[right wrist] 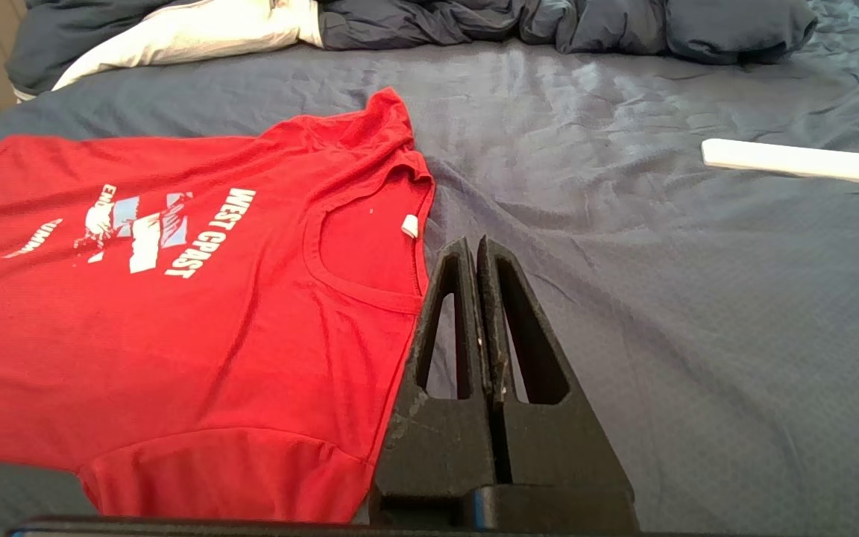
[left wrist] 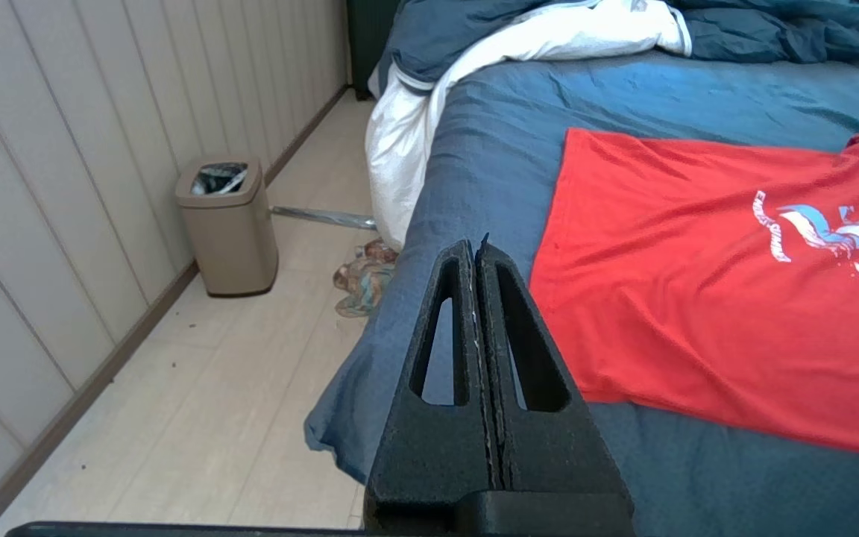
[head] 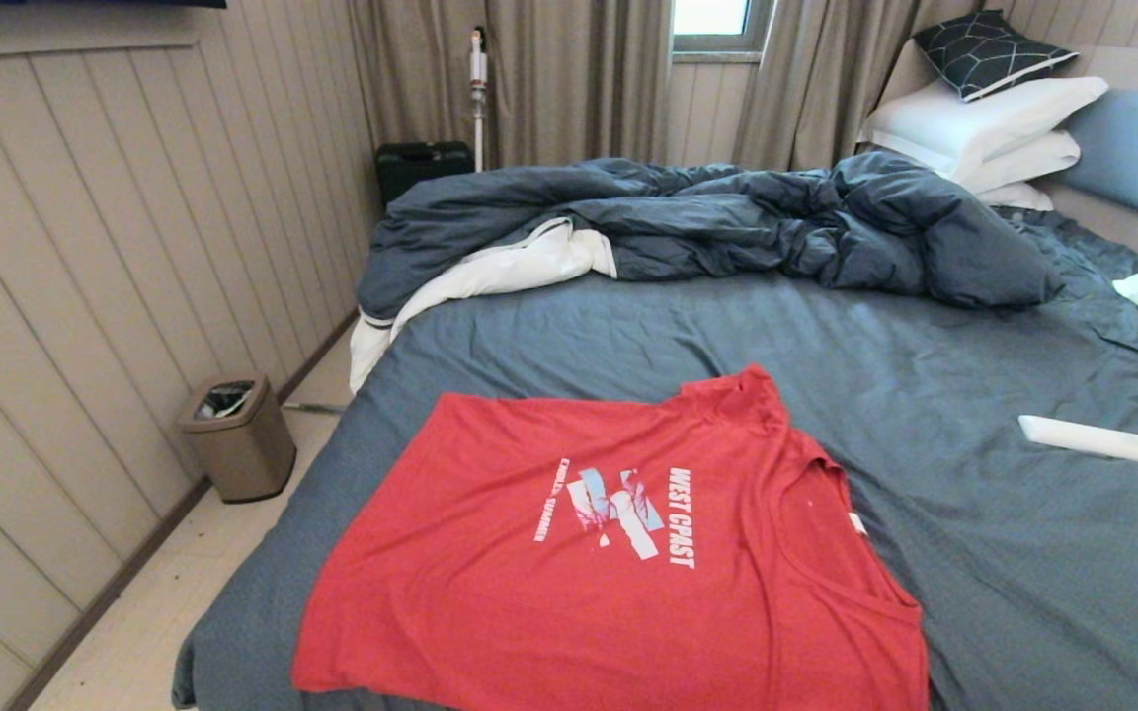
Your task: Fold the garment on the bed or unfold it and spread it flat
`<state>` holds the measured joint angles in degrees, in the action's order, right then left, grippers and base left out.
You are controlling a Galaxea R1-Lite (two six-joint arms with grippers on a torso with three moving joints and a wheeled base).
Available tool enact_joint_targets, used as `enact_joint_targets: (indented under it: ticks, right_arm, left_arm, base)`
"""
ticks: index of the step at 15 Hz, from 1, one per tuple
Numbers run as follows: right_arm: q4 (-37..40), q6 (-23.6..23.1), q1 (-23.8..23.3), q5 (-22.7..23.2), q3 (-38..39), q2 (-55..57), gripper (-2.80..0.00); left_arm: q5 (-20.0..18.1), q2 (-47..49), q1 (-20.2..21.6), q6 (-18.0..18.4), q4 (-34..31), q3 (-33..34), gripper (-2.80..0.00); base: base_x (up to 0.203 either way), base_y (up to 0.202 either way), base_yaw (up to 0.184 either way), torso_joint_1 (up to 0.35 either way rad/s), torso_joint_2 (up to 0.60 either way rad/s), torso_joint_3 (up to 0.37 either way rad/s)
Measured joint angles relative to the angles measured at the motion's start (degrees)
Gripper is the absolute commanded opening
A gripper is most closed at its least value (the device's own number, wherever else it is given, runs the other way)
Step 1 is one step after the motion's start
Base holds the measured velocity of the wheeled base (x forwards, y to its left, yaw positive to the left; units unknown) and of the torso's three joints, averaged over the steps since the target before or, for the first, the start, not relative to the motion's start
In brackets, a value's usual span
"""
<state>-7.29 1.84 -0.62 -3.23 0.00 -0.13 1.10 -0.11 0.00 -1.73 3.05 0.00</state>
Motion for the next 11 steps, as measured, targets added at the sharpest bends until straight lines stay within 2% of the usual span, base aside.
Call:
enact_joint_targets:
  ticks: [11]
  right_arm:
    - [0.0,0.3,-0.1,0.0,0.0,0.0,-2.8]
  left_arm:
    - [0.0,0.0,0.0,0.0,0.0,0.0,-2.8]
  base:
    - [0.0,0.0,0.0,0.0,0.0,0.0]
